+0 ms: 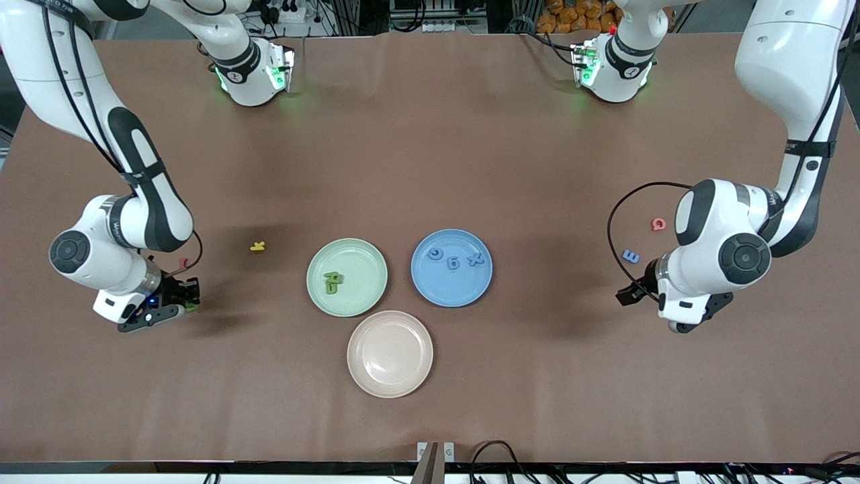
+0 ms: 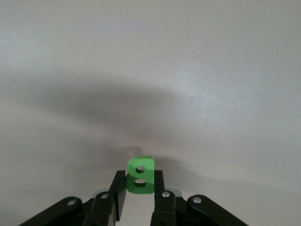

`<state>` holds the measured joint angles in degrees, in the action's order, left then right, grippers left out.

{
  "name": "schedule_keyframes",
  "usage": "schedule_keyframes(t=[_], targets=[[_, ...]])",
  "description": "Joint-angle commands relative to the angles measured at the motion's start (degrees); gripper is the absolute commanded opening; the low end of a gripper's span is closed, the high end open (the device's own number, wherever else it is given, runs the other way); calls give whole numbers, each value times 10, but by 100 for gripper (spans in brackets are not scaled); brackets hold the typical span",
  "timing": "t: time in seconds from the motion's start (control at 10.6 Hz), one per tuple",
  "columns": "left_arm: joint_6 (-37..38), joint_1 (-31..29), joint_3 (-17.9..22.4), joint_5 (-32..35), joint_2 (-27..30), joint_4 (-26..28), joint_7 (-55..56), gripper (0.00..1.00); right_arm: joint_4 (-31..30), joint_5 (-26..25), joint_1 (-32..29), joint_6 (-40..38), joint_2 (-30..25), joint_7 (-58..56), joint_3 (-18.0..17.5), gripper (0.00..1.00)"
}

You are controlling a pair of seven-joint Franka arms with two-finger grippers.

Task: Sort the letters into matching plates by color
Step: 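Carry the B to the green plate while the left gripper reaches the 3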

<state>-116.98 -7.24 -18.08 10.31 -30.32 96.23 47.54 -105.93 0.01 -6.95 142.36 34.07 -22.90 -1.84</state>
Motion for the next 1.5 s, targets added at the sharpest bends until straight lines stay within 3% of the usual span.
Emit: schedule_keyframes(t=[0.0, 0.19, 0.38, 0.66, 0.94, 1.41], targets=[[-55, -31, 2, -37, 86, 117, -19, 100, -7, -2, 18, -13, -27, 116, -23, 22], [-103, -34, 11, -64, 115, 178, -33, 100, -7, -2, 45, -14, -29, 182, -23, 21], [-136, -28, 19, -76, 110, 195, -6, 100, -6, -1, 68, -35, -34, 229, -24, 20], [-212, 15, 51, -74, 106, 234, 131, 100, -6, -1, 100, -73, -54, 291, -24, 20], [-218, 72, 103, -67, 91, 244, 212, 100, -5, 25, 141, -78, -61, 332, -24, 20], [-268, 76, 137, -47, 60, 257, 218, 100, 5, 56, 213, -78, -58, 413, -24, 20]])
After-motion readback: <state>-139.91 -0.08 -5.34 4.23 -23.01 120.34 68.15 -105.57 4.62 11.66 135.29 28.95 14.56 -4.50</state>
